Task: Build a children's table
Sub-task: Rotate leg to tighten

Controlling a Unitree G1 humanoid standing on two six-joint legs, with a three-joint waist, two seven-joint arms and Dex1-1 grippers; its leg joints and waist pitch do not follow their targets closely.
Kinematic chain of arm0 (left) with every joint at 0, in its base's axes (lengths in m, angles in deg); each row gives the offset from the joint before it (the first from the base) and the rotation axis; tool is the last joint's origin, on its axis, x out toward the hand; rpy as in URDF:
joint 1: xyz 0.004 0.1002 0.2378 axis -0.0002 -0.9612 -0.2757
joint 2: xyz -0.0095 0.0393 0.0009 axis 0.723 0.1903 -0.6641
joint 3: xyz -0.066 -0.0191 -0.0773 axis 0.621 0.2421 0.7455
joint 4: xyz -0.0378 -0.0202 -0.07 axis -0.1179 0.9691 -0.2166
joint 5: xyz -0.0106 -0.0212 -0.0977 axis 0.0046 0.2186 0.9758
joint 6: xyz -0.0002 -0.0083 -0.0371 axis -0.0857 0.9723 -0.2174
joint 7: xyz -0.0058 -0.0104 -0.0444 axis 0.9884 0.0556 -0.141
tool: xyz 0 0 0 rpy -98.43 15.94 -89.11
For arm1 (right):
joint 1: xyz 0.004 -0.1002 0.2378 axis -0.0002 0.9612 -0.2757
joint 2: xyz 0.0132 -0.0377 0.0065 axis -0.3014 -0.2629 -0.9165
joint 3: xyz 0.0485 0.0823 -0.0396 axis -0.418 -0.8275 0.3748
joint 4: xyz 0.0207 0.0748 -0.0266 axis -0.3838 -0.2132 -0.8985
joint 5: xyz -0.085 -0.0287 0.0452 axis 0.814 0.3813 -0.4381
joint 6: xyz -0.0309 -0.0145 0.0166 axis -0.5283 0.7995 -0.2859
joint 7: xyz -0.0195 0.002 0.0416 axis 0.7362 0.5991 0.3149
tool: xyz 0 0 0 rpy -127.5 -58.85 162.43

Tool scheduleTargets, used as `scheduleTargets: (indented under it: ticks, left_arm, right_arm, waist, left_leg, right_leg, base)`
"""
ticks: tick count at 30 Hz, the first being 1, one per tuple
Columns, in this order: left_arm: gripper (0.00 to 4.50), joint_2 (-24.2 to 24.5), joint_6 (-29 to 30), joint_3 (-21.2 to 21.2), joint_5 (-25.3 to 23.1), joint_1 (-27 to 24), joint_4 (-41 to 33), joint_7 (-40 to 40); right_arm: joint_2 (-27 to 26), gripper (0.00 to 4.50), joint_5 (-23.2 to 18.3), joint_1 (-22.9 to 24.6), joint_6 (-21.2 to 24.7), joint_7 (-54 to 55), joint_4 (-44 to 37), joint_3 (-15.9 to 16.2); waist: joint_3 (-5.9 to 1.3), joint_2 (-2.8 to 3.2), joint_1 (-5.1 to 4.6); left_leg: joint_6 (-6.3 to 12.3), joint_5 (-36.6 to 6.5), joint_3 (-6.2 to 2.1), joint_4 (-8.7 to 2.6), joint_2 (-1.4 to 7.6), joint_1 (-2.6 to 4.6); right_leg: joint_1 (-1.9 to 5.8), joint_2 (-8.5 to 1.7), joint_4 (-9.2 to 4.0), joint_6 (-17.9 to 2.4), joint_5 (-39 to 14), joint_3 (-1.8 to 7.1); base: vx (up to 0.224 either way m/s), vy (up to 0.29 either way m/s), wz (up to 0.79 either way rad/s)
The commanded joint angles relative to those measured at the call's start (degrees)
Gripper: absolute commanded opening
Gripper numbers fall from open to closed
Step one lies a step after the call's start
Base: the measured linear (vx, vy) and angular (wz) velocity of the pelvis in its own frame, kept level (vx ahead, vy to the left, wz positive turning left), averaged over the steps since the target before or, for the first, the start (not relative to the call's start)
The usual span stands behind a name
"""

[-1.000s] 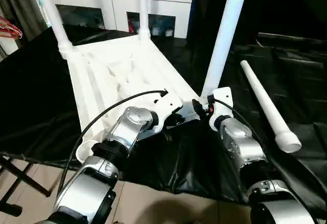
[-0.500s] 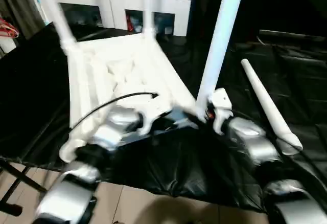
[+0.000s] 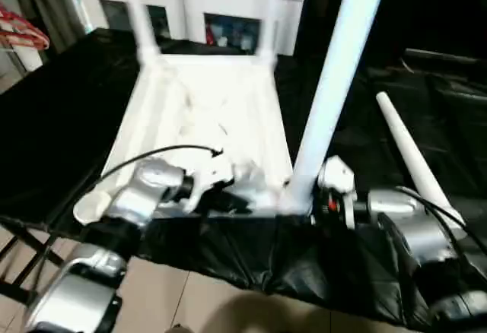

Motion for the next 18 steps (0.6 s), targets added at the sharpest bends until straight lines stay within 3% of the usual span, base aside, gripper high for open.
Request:
scheduleTargets:
  ticks: [1,3,11,14,16,18]
  left_arm:
    - [0.00,-1.0,-1.0,0.2,2.1,1.1,-1.5,0.2]
    - [0.00,-0.8,-1.1,0.3,2.1,1.0,-1.4,-0.3]
    - [0.00,-1.4,-0.9,0.3,1.9,0.5,-1.6,0.7]
    - [0.00,-3.3,0.3,0.9,1.4,0.6,-1.6,4.6]
    - [0.00,-4.1,0.9,1.0,0.9,0.9,-1.4,6.6]
    - [0.00,-6.6,2.4,1.7,-0.2,2.1,0.0,12.6]
  right_arm:
    - [-0.6,3.60,-0.3,1.4,1.1,-3.0,-1.2,3.4]
    - [-0.7,3.25,-0.8,2.2,2.7,-3.1,-3.0,3.4]
    - [-1.8,2.81,-1.3,2.7,4.2,-1.2,-3.7,2.9]
    - [-4.6,2.75,-2.0,2.7,5.9,3.6,-2.3,1.0]
    - [-6.0,2.75,-1.8,2.5,6.4,6.5,-1.3,0.1]
    - [-9.5,2.74,-0.3,1.7,6.4,14.6,1.6,-1.5]
  waist:
    - [-3.59,-0.31,0.06]
    - [-3.59,-0.26,0.13]
    - [-3.62,-0.45,0.32]
    - [-3.48,-0.56,0.32]
    - [-3.38,-0.87,0.05]
    - [-3.18,-0.72,-0.34]
  left_leg:
    - [3.71,-14.1,1.06,-3.43,-0.21,-0.08]
    - [3.88,-13.2,1.06,-3.40,-0.23,-0.16]
    - [3.85,-12.7,1.06,-3.36,-0.25,-0.26]
    - [3.52,-13.2,1.02,-3.46,-0.25,-0.27]
    - [2.70,-14.8,1.00,-3.59,-0.35,-0.11]
    - [1.67,-16.1,0.82,-3.77,-0.46,-0.07]
  right_leg:
    - [3.40,-1.66,-3.67,-12.8,-13.8,1.65]
    - [3.50,-1.52,-3.50,-13.1,-12.2,1.65]
    - [3.56,-1.65,-3.41,-13.0,-12.1,1.60]
    - [3.48,-1.74,-3.59,-12.3,-14.2,1.64]
    - [3.26,-1.77,-4.08,-10.9,-18.3,1.61]
    - [3.03,-1.88,-4.61,-9.2,-22.9,1.53]
  base:
    - [0.000,0.000,0.00]
    - [0.000,0.000,0.00]
    - [0.000,0.000,0.00]
    - [0.000,0.000,0.00]
    - [0.000,0.000,0.00]
    - [0.000,0.000,0.00]
